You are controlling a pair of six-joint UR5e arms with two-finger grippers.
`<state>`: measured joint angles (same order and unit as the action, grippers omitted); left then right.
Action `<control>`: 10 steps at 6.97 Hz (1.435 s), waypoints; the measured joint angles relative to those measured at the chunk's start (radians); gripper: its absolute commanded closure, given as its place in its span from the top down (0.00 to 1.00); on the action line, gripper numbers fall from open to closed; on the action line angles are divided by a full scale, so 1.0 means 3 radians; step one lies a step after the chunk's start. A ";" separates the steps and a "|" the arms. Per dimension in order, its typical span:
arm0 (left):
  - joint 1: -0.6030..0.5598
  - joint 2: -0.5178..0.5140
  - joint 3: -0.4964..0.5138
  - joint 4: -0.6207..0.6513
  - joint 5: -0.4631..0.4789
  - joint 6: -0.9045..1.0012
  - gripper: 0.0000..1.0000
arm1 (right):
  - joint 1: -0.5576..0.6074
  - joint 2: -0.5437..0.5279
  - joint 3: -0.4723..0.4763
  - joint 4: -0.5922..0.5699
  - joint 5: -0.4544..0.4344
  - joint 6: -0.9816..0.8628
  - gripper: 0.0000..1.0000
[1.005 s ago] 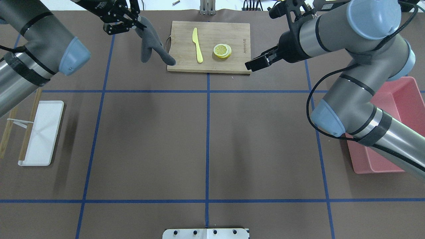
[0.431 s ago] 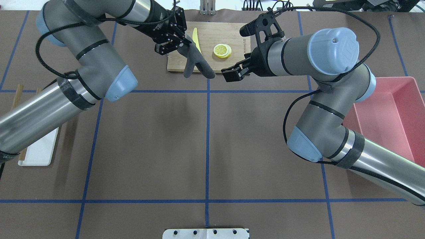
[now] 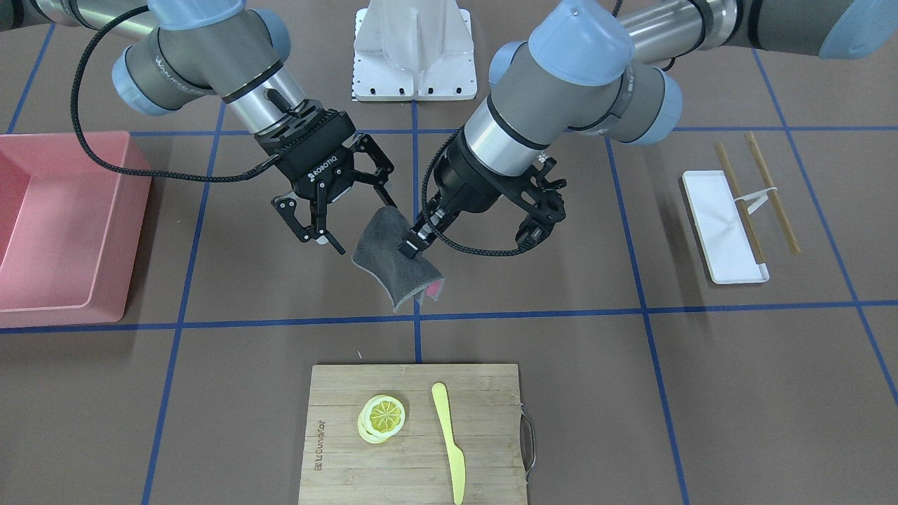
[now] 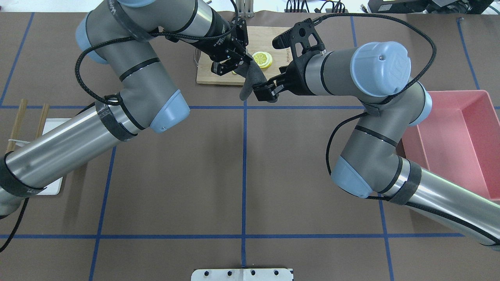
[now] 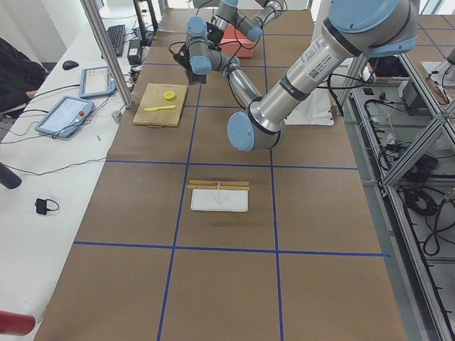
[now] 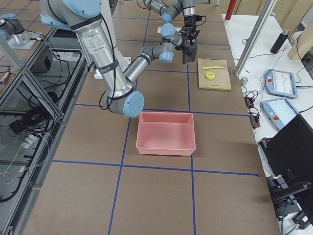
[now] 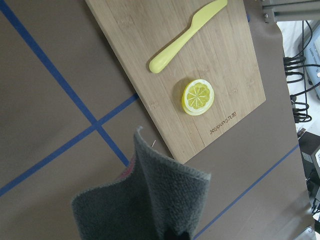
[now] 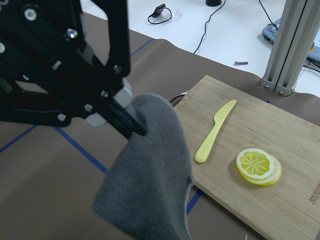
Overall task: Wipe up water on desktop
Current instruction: 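Grasp the cloth with the right gripper and open the left gripper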
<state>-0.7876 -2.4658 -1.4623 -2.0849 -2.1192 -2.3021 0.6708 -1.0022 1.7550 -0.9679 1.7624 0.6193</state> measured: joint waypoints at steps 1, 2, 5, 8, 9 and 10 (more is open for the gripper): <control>0.0025 -0.0022 0.0015 0.0008 0.0038 -0.0017 0.00 | -0.0018 0.0000 0.0000 0.0000 -0.0016 -0.0002 0.68; 0.0034 -0.0028 0.0023 0.0010 0.0054 -0.0024 0.00 | -0.0028 -0.0003 0.0000 0.0001 -0.0022 -0.0003 0.60; 0.0034 -0.0016 0.0031 0.0012 0.0062 -0.0001 0.00 | -0.0049 -0.0020 0.0000 0.0013 -0.0020 0.0009 0.00; 0.0033 -0.0018 0.0039 0.0016 0.0064 -0.0005 0.29 | -0.0052 -0.0028 0.0004 0.0012 -0.0015 0.0022 0.00; 0.0033 -0.0022 0.0038 0.0014 0.0064 -0.0003 0.98 | -0.0052 -0.0029 0.0005 0.0011 -0.0015 0.0037 0.00; 0.0033 -0.0026 0.0035 0.0010 0.0079 0.0013 0.99 | -0.0053 -0.0032 0.0005 0.0010 -0.0015 0.0069 0.00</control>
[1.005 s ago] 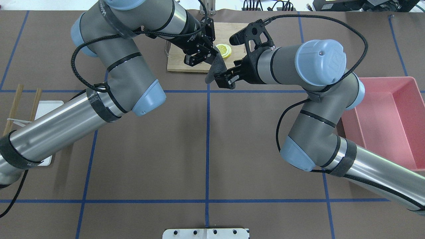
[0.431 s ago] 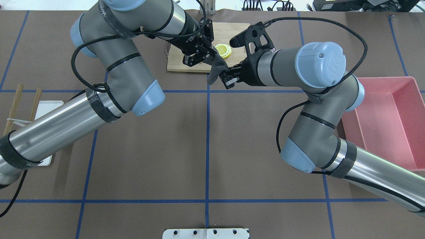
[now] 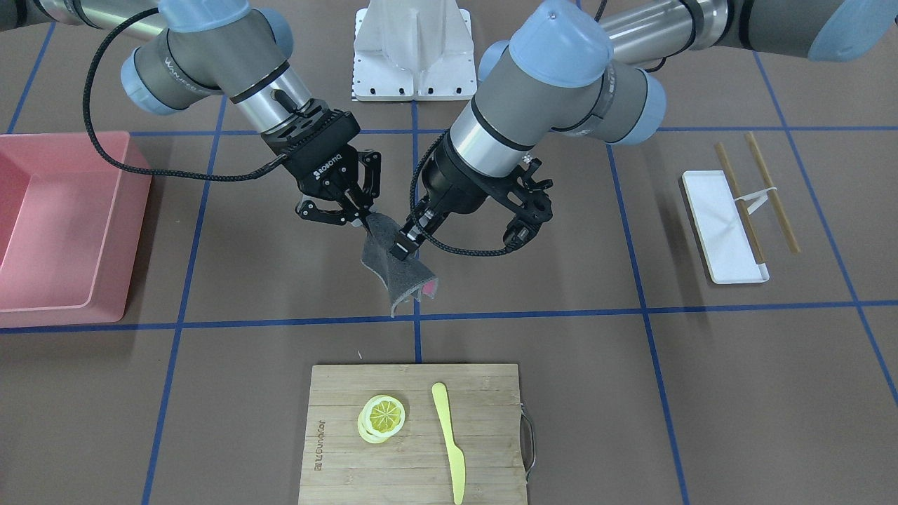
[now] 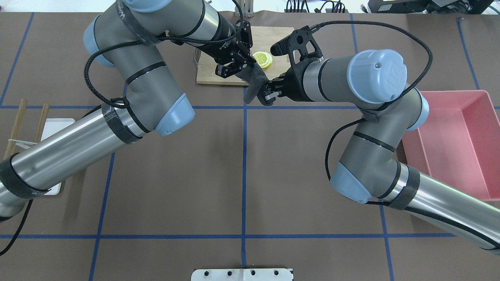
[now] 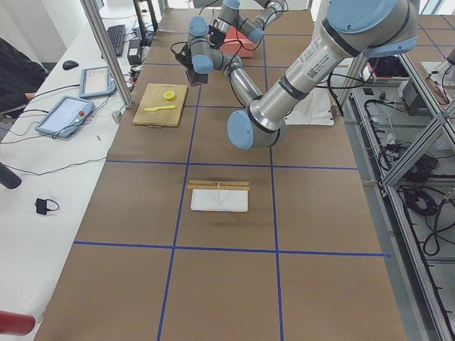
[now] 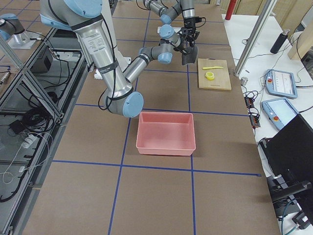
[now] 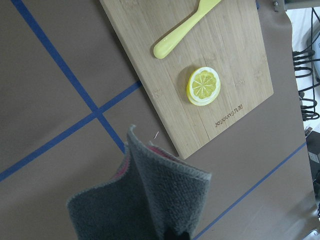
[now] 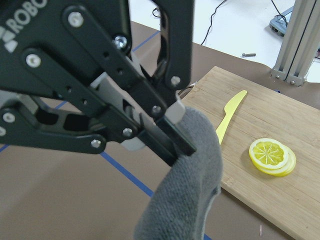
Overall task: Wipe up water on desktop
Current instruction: 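Grasp the cloth with the right gripper and open the left gripper, then lower the cloth to the table with the right gripper while the left arm withdraws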
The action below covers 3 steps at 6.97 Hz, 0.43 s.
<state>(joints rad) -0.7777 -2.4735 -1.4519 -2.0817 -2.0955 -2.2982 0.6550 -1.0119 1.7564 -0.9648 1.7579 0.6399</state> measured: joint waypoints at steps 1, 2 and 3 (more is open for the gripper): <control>0.0000 -0.0001 -0.0007 0.0000 0.0044 0.0008 0.99 | 0.0000 -0.0005 0.0000 -0.0001 0.0001 0.0024 0.00; 0.0000 0.0006 -0.0020 0.0001 0.0090 0.0014 0.99 | 0.0000 -0.0012 0.0000 -0.0008 0.0007 0.0031 0.00; -0.0011 0.0033 -0.0052 0.0013 0.0109 0.0049 0.99 | 0.0001 -0.0036 -0.0001 -0.0032 0.0023 0.0033 0.00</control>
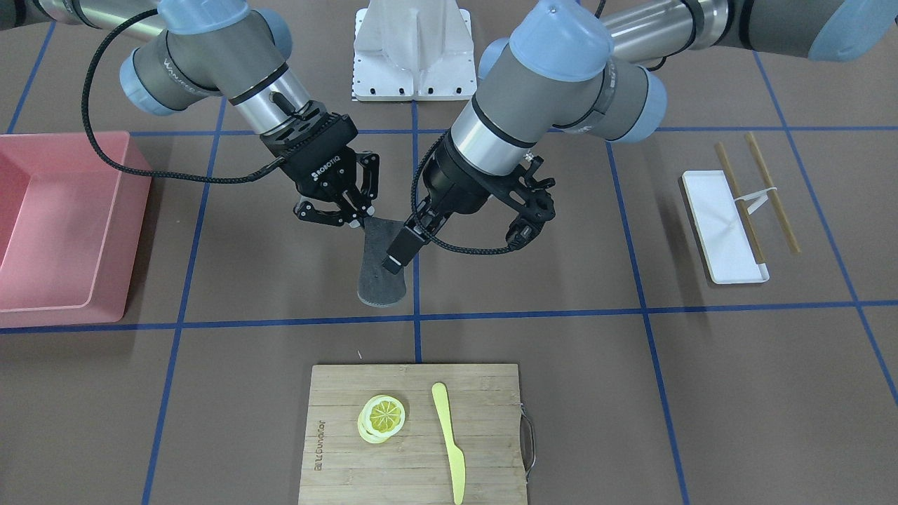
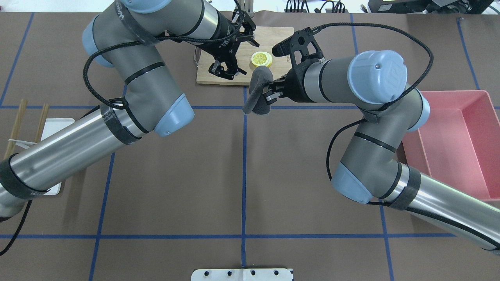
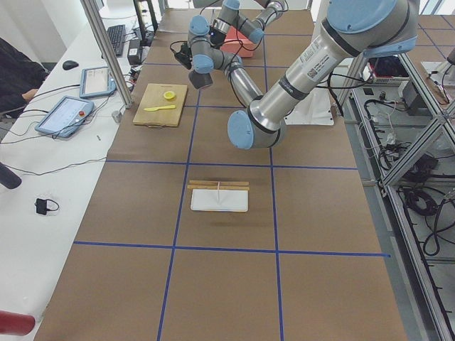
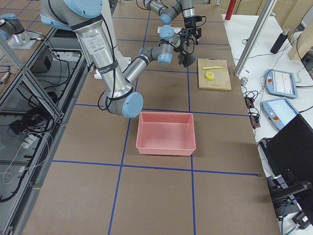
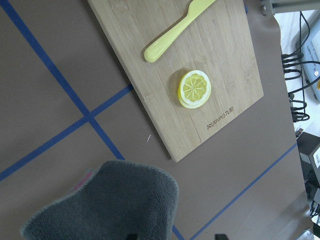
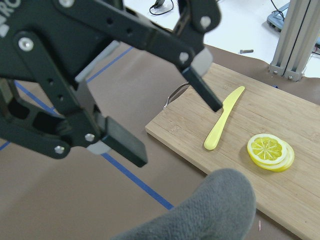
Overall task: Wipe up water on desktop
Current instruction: 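Lower the cloth to the table with the right gripper while the left arm withdraws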
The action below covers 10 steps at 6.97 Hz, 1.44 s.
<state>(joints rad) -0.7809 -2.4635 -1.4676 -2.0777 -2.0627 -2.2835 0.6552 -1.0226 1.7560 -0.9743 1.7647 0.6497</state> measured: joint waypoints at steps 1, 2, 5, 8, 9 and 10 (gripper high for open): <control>-0.0022 0.0085 -0.0078 0.0049 0.0002 0.0201 0.99 | 0.0009 -0.0053 0.0005 -0.0059 0.0031 -0.0010 0.00; -0.0052 0.0291 -0.0275 0.0172 0.0001 0.0725 0.99 | 0.0043 -0.0133 0.0018 -0.0144 0.0097 -0.0032 0.00; -0.0294 0.0920 -0.0888 0.0713 -0.0001 0.2630 0.99 | 0.0328 -0.0327 0.0068 -0.0527 0.0357 -0.0185 0.00; -0.0494 0.1010 -0.1159 0.1304 -0.0004 0.3022 0.99 | 0.0597 -0.0398 0.0222 -0.1428 0.0216 -0.1110 0.00; -0.0554 0.1076 -0.1223 0.1371 0.0000 0.3065 0.99 | 0.0554 -0.0491 0.0246 -0.1570 0.0038 -0.1308 0.00; -0.0642 0.1173 -0.1276 0.1394 0.0002 0.3085 0.99 | 0.0474 -0.0599 0.0253 -0.1628 -0.0101 -0.1446 0.00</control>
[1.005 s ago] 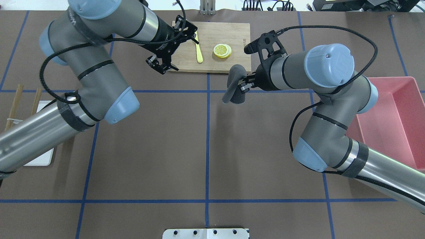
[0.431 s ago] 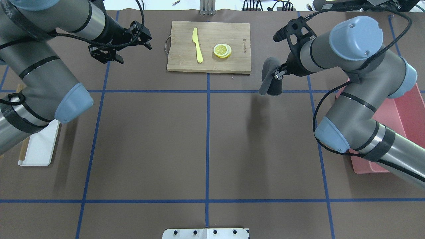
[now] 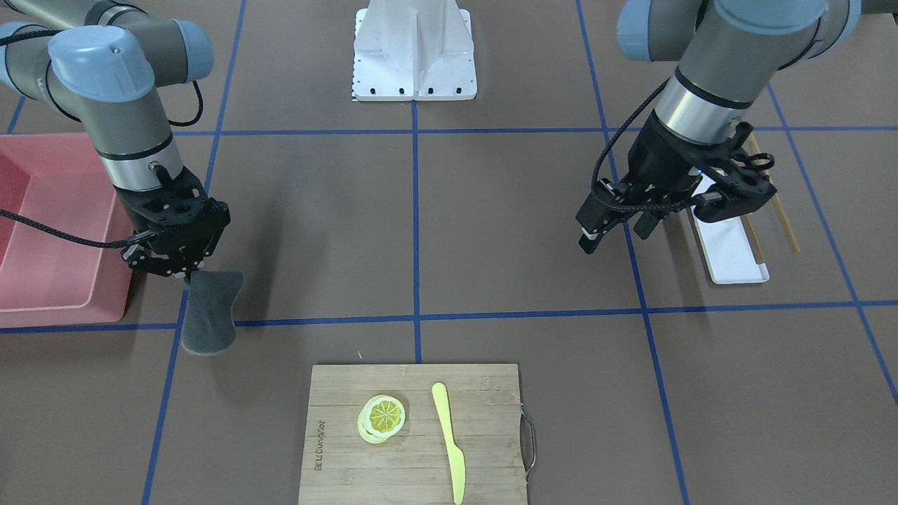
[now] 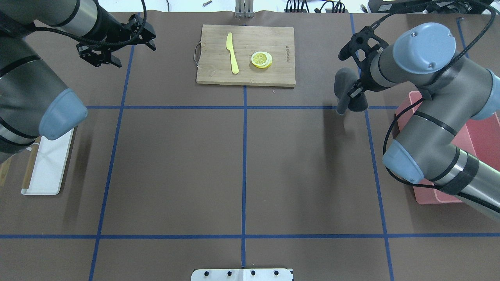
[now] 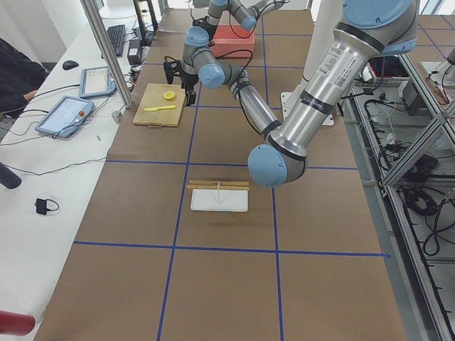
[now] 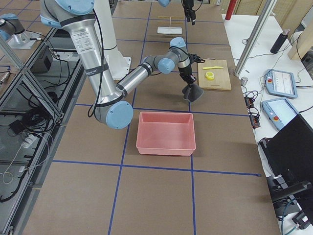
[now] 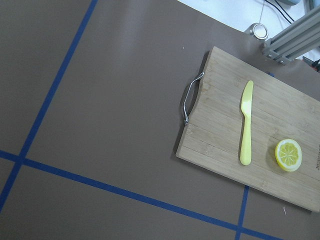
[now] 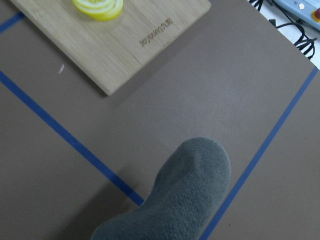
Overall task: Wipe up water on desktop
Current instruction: 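Lower the cloth to the table with the right gripper while the left arm withdraws, then drag the cloth across the table toward the robot with the right gripper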
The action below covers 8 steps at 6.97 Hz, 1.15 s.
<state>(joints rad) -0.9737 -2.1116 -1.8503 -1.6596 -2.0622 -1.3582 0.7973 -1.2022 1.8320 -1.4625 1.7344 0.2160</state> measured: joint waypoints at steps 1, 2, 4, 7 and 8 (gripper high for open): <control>-0.0126 0.0131 -0.0064 -0.0002 0.0000 0.0046 0.99 | -0.0054 -0.0084 0.0002 -0.0035 -0.0074 -0.0134 0.00; -0.0225 0.0258 -0.0105 -0.0013 0.0002 0.0194 0.99 | -0.0121 -0.0125 0.0003 -0.0085 -0.0104 -0.0219 0.00; -0.0377 0.0446 -0.0130 -0.0005 -0.0009 0.0680 0.99 | -0.0338 -0.0113 0.0003 -0.0203 -0.0113 -0.0263 0.00; -0.0727 0.0507 -0.0133 0.0269 -0.0110 0.1370 0.99 | -0.0729 -0.0035 0.0008 -0.0290 -0.0020 -0.0196 0.00; -0.0845 0.0510 -0.0122 0.0413 -0.0136 0.1614 0.99 | -0.0805 -0.0015 0.0033 -0.0293 0.0112 -0.0127 0.00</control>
<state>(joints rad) -1.2271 -1.9588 -1.8870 -1.5356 -2.1031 -0.8741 0.5557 -1.2066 1.8420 -1.5504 1.7679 0.1778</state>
